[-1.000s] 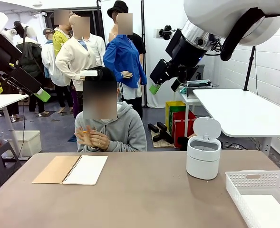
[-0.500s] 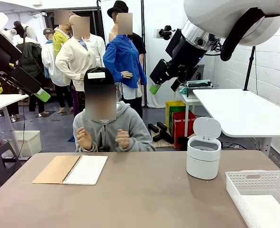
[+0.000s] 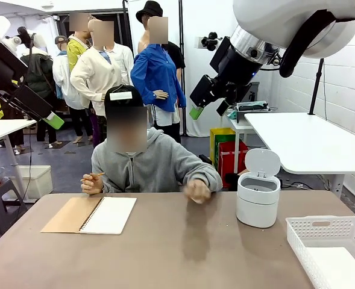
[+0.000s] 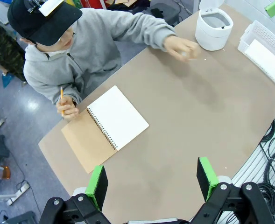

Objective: Sort the paper based on its condition.
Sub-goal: If a person hands you a paper, place it in the Organizing basket , and if it's crumpled, put it in the Trash can.

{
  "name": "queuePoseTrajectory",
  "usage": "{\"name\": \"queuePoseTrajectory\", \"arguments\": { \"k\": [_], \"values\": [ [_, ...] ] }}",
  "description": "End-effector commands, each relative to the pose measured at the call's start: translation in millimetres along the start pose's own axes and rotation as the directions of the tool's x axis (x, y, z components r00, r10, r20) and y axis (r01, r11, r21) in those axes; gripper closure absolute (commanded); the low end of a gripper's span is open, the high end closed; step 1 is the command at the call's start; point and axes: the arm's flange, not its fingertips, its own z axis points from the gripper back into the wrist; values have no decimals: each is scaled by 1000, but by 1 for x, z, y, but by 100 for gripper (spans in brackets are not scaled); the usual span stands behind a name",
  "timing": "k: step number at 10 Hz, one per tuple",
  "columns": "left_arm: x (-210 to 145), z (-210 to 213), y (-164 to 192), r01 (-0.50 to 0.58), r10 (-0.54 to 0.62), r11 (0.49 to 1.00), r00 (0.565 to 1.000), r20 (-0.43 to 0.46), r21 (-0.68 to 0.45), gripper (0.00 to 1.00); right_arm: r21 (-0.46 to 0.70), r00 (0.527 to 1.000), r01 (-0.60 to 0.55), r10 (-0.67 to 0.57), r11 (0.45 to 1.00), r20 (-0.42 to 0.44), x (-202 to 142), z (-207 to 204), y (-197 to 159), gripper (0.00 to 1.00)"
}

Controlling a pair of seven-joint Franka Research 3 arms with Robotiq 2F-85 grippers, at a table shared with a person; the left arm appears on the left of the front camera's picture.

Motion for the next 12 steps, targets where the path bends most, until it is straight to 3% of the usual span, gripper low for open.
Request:
{"name": "queuePoseTrajectory", "arguments": {
  "k": [1, 12],
  "values": [
    [0, 0, 0, 0, 0, 1000, 1000, 0, 1, 0, 0, 1000, 4, -4, 1000, 0, -1, 0, -2, 0],
    [0, 0, 0, 0, 0, 1000, 1000, 0, 1, 0, 0, 1000, 4, -4, 1000, 0, -1, 0, -2, 0]
  ]
}}
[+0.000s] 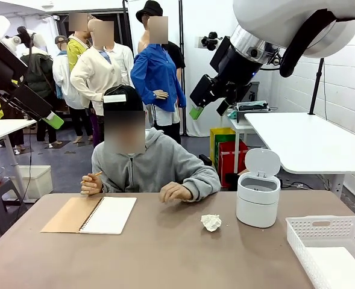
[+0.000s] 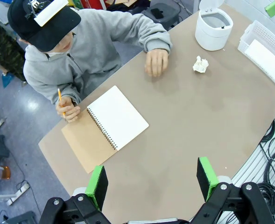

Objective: Sort the paper based on its condition.
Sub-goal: If a person hands you a paper, place it in the Organizing basket , and if it's crumpled, put it in the Trash can.

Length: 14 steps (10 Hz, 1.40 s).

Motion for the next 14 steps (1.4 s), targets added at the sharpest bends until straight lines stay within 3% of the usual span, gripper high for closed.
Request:
{"name": "queuePoseTrajectory", "arguments": {
  "k": [1, 5, 8, 11, 12, 14],
  "values": [
    [0, 0, 0, 0, 0, 1000, 1000, 0, 1, 0, 0, 1000, 4, -4, 1000, 0, -1, 0, -2, 0],
    [0, 0, 0, 0, 0, 1000, 1000, 0, 1, 0, 0, 1000, 0, 0, 1000, 0, 0, 0, 0, 0],
    [0, 0, 0, 0, 0, 1000, 1000, 0, 1, 0, 59, 964, 186, -171, 981, -206, -18, -59, -4, 0],
    [0, 0, 0, 0, 0, 1000, 1000, 0, 1, 0, -49, 908, 171, -177, 984, -380, -42, -123, -12, 0],
    [0, 0, 0, 0, 0, 1000, 1000, 0, 1, 0, -143, 902, 80, -132, 986, -410, -52, -154, -17, 0],
    [0, 0, 0, 0, 0, 1000, 1000, 0, 1, 0, -177, 890, 54, -128, 983, -437, -69, -202, -17, 0]
  ]
}}
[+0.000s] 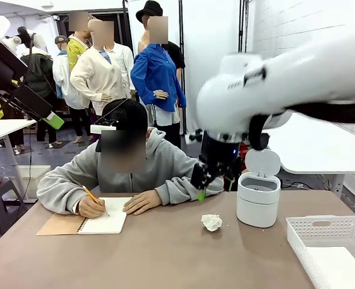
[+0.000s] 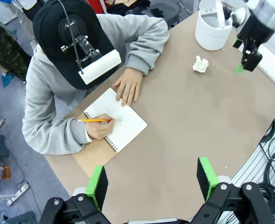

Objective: Sort the paper based on its condition.
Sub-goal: If a person hands you a paper, place it in the Organizing basket , and if it's crumpled, put it in the Trash can.

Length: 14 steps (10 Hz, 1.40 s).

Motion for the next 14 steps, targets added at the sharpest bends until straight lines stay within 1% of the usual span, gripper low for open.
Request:
{"name": "queuePoseTrajectory", "arguments": {
  "k": [1, 2, 3, 4, 9, 11, 12, 13, 14],
  "values": [
    [0, 0, 0, 0, 0, 1000, 1000, 0, 1, 0, -73, 1000, 2, 0, 997, 25, 10, -23, 3, 0],
    [0, 0, 0, 0, 0, 1000, 1000, 0, 1, 0, -104, 997, 20, -13, 994, 72, 15, -24, 0, 0],
    [0, 0, 0, 0, 0, 1000, 1000, 0, 1, 0, -58, 992, 3, 5, 998, 125, 16, -20, -4, 0],
    [0, 0, 0, 0, 0, 1000, 1000, 0, 1, 0, -54, 1000, -19, 20, 998, 16, 10, -27, 1, 0],
    [0, 0, 0, 0, 0, 1000, 1000, 0, 1, 0, -55, 999, -18, 19, 998, 26, 13, -28, -1, 0],
    [0, 0, 0, 0, 0, 1000, 1000, 0, 1, 0, -57, 1000, -10, 10, 998, -10, 32, -56, -20, 0],
    [0, 0, 0, 0, 0, 1000, 1000, 0, 1, 0, -26, 999, -30, 29, 999, -41, 37, -66, -24, 0],
    [0, 0, 0, 0, 0, 1000, 1000, 0, 1, 0, -19, 998, -30, 28, 999, -60, 41, -81, -32, 0],
    [0, 0, 0, 0, 0, 1000, 1000, 0, 1, 0, 1, 997, -40, 40, 999, -61, 47, -95, -41, 0]
  ]
}}
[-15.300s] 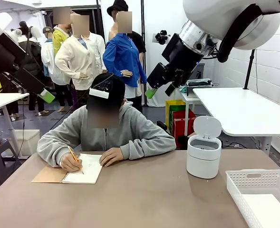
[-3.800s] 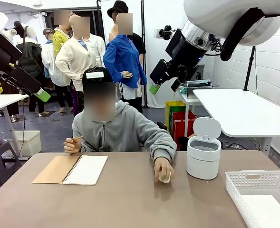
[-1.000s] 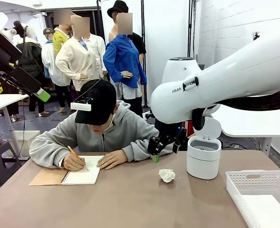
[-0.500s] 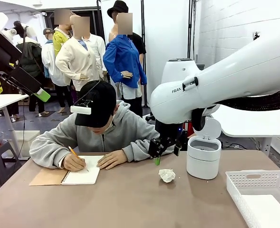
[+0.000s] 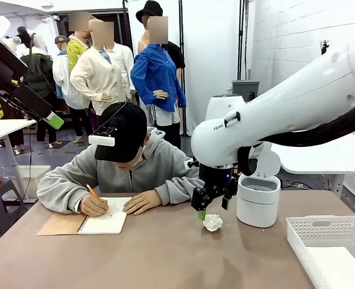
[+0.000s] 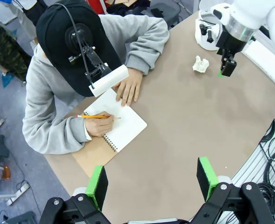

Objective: Sort the paper based on its condition.
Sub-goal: If a person hands you a paper, place it in the Organizing basket , and if it's crumpled, put it in the Trash can.

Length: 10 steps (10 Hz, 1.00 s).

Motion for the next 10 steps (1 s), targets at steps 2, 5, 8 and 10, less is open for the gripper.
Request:
{"name": "queuePoseTrajectory", "arguments": {
  "k": [2, 5, 8, 10],
  "values": [
    [0, 0, 0, 0, 0, 1000, 1000, 0, 1, 0, 10, 999, -45, 45, 999, -14, 17, -28, -16, 0],
    [0, 0, 0, 0, 0, 1000, 1000, 0, 1, 0, -42, 998, -50, 51, 998, 23, 31, -55, -27, 0],
    [0, 0, 0, 0, 0, 1000, 1000, 0, 1, 0, -97, 999, -30, 34, 995, 34, 43, -73, -38, 0],
    [0, 0, 0, 0, 0, 1000, 1000, 0, 1, 0, -76, 998, -40, 42, 996, 36, 50, -83, -35, 0]
  ]
}}
